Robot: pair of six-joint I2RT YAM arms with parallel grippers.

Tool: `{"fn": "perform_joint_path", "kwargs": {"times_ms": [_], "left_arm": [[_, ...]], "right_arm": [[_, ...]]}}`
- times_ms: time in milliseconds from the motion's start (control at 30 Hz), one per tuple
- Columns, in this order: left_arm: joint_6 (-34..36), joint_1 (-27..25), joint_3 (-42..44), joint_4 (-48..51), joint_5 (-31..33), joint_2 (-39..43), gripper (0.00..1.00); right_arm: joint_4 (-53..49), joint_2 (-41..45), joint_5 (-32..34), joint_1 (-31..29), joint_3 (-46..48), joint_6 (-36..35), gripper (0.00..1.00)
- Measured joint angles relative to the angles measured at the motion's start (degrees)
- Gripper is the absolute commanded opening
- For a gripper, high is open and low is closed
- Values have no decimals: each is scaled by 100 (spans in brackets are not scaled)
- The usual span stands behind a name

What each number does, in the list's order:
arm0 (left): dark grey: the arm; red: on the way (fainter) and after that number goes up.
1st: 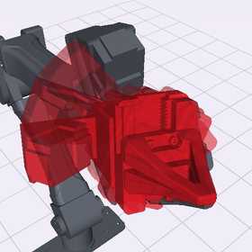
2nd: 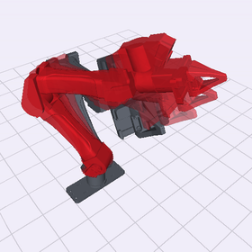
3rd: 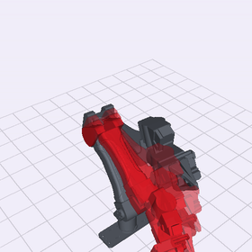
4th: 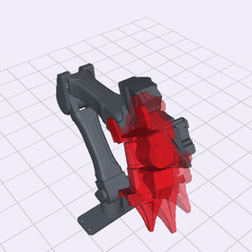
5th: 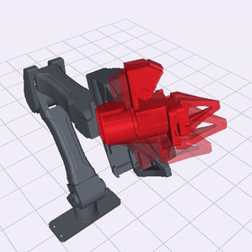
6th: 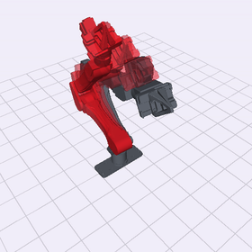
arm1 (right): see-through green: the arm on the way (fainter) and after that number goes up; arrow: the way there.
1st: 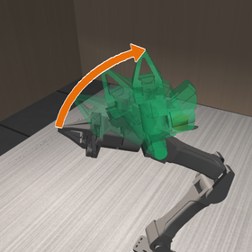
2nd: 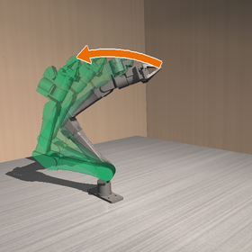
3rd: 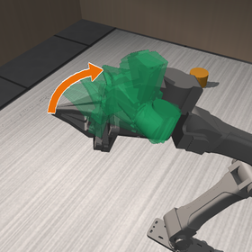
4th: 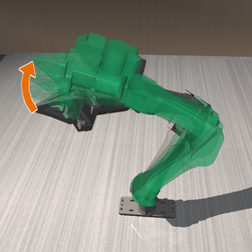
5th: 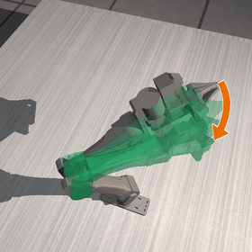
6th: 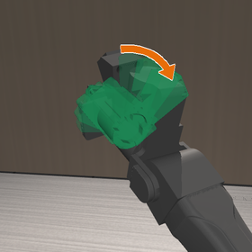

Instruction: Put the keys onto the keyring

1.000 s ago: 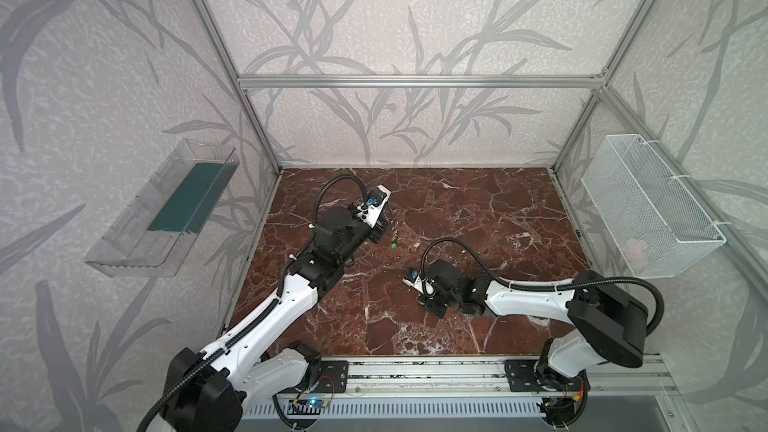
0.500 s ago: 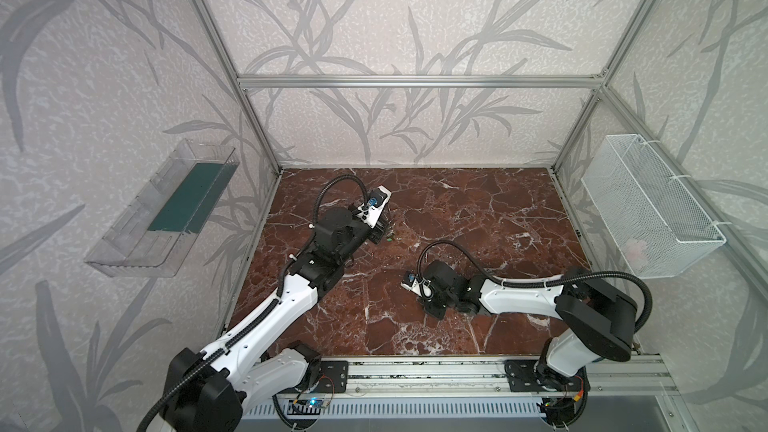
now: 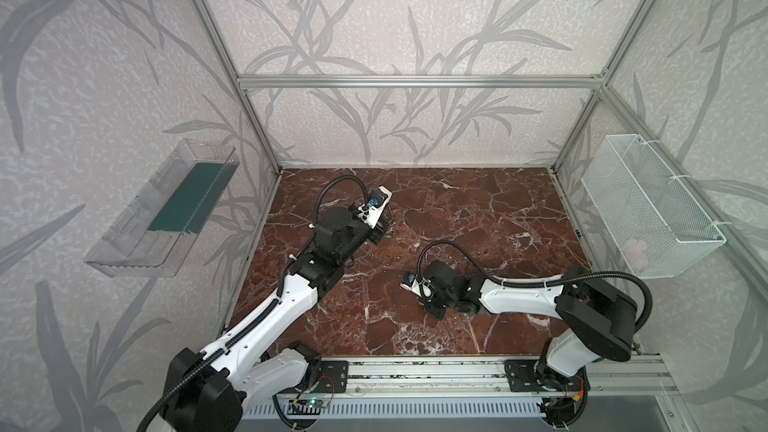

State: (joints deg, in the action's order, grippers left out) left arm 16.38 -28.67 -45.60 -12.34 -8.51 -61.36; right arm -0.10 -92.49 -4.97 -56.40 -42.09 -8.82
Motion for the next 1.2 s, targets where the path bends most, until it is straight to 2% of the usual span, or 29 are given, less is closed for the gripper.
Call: {"fn": "perform_joint_path", "kwargs": {"times_ms": [267, 467, 733, 933, 1200], "left_arm": [[-37, 0, 2, -11, -739, -2, 0], [-245, -9, 2, -175, -1606, -127, 0], [-619, -118, 2, -758, -2579, -699, 0], [-634, -369, -168, -931, -3012, -1097, 0], [-247, -920, -494, -848, -3104, -1300, 0]], "right_arm": [[96, 1038, 85, 323, 483, 302, 0], [-142, 2312, 234, 654, 684, 597, 0], [-715, 4321, 188, 1145, 872, 800, 0], [-1016, 5287, 90, 1331, 874, 831, 0], [-1478, 5742, 22, 1331, 800, 723, 0]]}}
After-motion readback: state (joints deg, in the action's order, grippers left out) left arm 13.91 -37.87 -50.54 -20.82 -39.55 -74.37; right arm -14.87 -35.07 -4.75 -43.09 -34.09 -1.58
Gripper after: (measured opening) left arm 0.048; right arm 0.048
